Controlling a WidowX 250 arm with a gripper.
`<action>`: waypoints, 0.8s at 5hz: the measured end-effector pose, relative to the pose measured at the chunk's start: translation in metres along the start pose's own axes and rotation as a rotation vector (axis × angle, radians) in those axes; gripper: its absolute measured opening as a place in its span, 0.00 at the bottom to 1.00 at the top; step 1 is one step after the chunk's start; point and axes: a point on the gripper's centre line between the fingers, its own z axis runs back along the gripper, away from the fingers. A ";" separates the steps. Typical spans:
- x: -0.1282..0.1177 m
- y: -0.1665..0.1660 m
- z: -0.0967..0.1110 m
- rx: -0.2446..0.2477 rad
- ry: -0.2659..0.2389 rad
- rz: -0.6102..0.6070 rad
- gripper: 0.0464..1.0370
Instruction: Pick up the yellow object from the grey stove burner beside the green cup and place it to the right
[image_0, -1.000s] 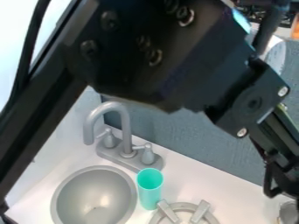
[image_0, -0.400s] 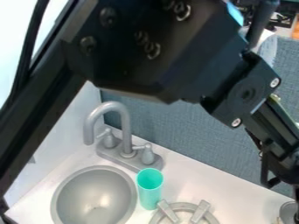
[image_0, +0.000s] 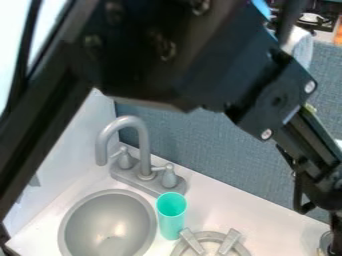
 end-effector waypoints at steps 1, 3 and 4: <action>-0.008 0.010 0.029 0.053 -0.036 0.037 0.96; -0.058 0.045 0.086 0.237 -0.029 0.137 0.96; -0.071 0.087 0.097 0.273 -0.007 0.242 0.96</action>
